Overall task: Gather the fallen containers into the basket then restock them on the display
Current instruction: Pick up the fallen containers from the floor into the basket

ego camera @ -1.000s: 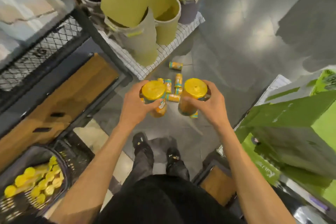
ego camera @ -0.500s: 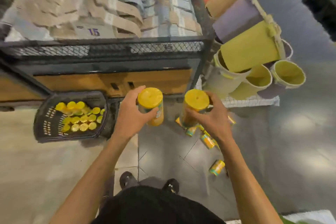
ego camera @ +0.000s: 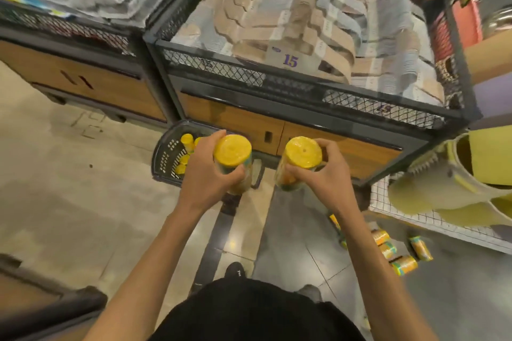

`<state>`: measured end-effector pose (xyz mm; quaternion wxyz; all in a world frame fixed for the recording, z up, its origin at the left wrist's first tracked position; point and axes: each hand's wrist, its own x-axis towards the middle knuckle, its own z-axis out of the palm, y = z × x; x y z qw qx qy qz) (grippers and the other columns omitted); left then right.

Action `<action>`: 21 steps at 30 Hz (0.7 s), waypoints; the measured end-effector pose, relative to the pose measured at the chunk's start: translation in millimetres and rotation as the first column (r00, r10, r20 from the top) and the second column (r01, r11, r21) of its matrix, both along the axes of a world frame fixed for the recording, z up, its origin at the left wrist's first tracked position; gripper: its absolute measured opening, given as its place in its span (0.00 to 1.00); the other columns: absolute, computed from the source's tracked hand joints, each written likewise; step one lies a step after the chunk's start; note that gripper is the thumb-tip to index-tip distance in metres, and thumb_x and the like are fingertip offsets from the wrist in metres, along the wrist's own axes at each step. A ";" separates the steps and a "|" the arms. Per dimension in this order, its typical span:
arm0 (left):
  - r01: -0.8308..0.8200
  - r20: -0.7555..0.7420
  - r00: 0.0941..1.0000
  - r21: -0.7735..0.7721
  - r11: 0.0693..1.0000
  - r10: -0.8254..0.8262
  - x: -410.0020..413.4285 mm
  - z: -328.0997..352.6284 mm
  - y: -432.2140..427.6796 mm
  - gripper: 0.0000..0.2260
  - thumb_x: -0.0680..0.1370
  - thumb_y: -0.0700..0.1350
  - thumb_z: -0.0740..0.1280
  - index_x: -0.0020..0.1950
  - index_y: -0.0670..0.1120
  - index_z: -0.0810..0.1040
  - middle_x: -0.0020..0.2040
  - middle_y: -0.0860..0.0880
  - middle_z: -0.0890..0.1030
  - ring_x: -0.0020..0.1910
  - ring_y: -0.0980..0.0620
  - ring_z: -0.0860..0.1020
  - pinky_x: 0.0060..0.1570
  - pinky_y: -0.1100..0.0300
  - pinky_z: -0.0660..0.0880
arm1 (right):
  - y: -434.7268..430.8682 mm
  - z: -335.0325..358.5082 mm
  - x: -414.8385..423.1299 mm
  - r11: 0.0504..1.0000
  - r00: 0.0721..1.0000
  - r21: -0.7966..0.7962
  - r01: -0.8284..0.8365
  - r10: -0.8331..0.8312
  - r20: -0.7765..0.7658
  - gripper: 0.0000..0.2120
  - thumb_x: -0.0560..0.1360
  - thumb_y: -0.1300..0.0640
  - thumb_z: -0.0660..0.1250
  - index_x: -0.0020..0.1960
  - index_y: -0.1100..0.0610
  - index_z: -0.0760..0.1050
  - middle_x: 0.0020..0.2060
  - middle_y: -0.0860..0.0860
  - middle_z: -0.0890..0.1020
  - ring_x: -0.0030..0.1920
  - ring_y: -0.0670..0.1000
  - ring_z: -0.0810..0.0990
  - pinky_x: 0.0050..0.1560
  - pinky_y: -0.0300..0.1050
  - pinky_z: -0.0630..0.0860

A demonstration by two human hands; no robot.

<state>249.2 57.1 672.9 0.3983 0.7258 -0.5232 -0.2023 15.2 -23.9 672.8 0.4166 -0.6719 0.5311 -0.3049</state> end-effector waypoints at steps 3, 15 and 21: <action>-0.057 0.009 0.998 0.036 0.998 0.057 41.3 -4.1 7.8 0.35 0.66 0.55 0.72 0.72 0.48 0.69 0.63 0.50 0.73 0.59 0.55 0.71 0.58 0.60 0.71 | -10.7 -6.9 43.1 0.998 0.999 0.038 -0.051 0.051 -0.011 0.36 0.63 0.47 0.80 0.65 0.51 0.68 0.56 0.43 0.76 0.54 0.39 0.75 0.48 0.33 0.75; -0.170 0.049 0.985 0.189 0.967 0.164 139.6 -42.5 -29.2 0.35 0.67 0.47 0.78 0.72 0.48 0.70 0.61 0.52 0.73 0.58 0.56 0.70 0.56 0.62 0.68 | -81.3 -50.5 158.5 0.972 0.970 0.119 -0.201 0.215 -0.116 0.33 0.64 0.48 0.81 0.62 0.48 0.67 0.52 0.42 0.74 0.49 0.39 0.74 0.40 0.28 0.71; -0.113 0.052 0.993 0.305 0.946 0.102 170.5 -67.8 -87.6 0.35 0.65 0.54 0.75 0.69 0.50 0.69 0.58 0.54 0.70 0.60 0.55 0.70 0.55 0.59 0.71 | -135.2 -87.9 192.6 0.957 0.950 0.206 -0.203 0.243 -0.193 0.34 0.62 0.44 0.80 0.61 0.46 0.66 0.52 0.44 0.75 0.52 0.46 0.77 0.47 0.45 0.78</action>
